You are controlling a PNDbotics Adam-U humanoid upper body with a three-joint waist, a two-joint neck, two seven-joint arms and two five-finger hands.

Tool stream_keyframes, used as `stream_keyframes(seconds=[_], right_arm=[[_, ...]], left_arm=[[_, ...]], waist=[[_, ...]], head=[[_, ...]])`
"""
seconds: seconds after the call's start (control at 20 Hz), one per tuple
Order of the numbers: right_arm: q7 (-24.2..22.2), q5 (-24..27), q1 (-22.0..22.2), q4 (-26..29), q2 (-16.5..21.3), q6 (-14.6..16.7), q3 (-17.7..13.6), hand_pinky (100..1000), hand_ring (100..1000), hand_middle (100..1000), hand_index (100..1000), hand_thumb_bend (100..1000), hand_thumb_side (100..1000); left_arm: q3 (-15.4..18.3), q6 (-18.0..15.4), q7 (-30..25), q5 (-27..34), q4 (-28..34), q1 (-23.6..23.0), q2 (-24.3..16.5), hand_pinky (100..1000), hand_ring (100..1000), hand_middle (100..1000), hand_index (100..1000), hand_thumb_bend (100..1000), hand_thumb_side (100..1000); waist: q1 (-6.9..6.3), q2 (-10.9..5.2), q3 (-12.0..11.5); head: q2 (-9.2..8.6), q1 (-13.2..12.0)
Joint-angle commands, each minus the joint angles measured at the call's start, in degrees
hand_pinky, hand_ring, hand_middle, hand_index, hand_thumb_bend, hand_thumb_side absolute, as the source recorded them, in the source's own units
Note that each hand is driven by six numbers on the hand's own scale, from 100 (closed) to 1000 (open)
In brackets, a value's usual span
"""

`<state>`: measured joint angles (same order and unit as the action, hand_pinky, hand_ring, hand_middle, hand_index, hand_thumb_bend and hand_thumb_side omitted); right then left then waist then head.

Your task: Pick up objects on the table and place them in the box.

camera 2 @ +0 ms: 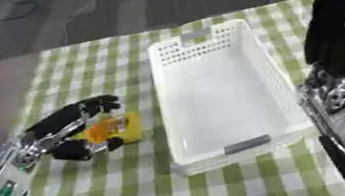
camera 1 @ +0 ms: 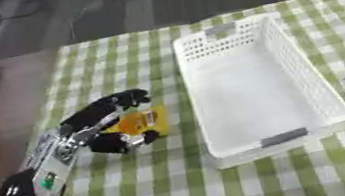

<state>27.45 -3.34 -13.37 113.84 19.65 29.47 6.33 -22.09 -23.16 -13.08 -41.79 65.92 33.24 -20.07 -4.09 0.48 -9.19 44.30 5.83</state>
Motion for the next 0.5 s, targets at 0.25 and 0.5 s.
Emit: stream_keyframes(seconds=[0.25, 0.5], right_arm=[[-0.11, -0.04, -0.17, 0.75, 0.54, -0.07, -0.31, 367, 618, 638, 738, 100, 935], [-0.10, -0.01, -0.24, 0.75, 0.51, -0.04, -0.33, 368, 618, 638, 738, 100, 934]], left_arm=[[1.47, -0.92, 1.87, -2.99, -2.58, 1.45, 0.00, 981, 856, 947, 944, 484, 966], [1.73, -1.65, 1.63, -4.45, -4.50, 1.49, 0.48, 984, 862, 949, 948, 488, 968]], waist=[[0.26, -0.58, -0.18], [0.29, -0.56, -0.13]], head=[[-0.18, -1.00], [-0.18, -0.97]])
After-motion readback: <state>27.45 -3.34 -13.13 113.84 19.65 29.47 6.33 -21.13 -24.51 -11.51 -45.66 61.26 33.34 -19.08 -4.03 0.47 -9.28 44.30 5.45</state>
